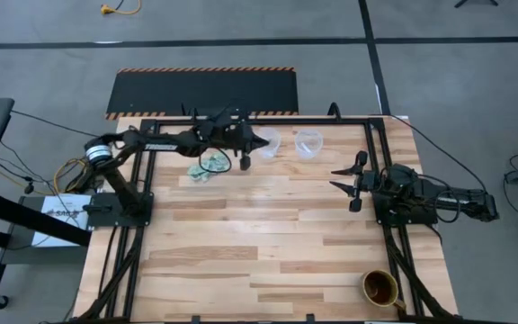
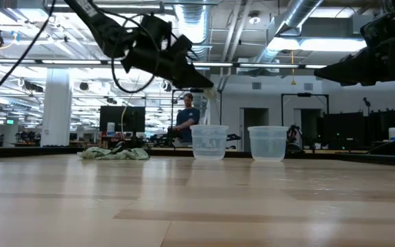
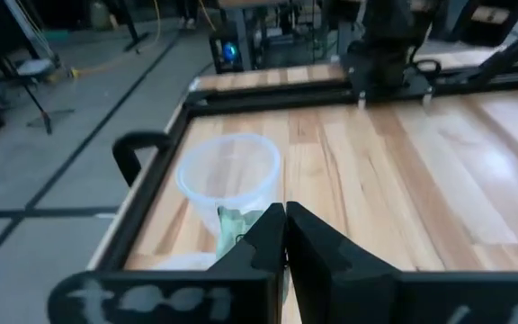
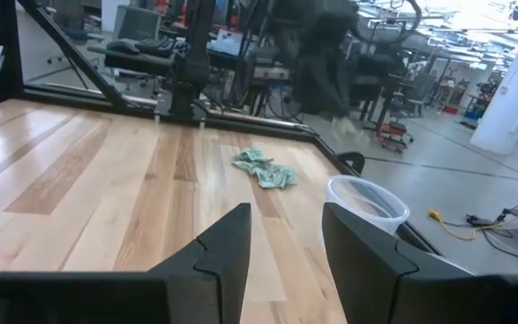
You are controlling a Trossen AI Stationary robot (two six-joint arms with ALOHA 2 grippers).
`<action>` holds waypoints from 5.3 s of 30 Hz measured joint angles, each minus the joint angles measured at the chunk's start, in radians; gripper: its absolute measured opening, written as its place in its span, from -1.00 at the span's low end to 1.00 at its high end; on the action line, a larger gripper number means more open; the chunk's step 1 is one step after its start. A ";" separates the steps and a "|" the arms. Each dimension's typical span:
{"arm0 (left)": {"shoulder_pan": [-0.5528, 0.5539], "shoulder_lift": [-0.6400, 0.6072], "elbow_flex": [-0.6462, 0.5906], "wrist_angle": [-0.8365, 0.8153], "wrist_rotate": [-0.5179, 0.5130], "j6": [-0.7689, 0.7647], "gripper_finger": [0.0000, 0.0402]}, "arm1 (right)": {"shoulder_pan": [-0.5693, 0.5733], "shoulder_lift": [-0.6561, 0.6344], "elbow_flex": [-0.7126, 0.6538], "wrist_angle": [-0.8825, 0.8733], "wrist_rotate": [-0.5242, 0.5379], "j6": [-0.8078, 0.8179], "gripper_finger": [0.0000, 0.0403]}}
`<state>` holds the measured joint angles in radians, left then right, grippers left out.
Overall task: Pick and place Stevia / Truvia into bins
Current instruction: Put the stevia packet into the left transparent container
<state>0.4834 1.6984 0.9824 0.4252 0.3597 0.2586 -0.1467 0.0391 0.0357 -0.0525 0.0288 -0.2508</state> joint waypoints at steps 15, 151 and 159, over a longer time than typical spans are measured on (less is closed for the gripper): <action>0.014 0.013 0.029 -0.075 -0.272 0.049 -0.33 | 0.000 0.000 0.000 -0.003 -0.001 0.000 -0.34; -0.056 0.054 0.181 -0.406 -0.297 0.301 -0.91 | 0.000 0.001 0.000 -0.010 -0.002 0.016 -0.34; -0.055 0.054 0.181 -0.424 -0.435 0.300 -0.44 | 0.000 0.001 0.000 -0.011 -0.002 0.015 -0.34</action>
<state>0.4282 1.7523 1.1637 0.0013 -0.0754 0.5591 -0.1464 0.0402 0.0357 -0.0631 0.0273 -0.2355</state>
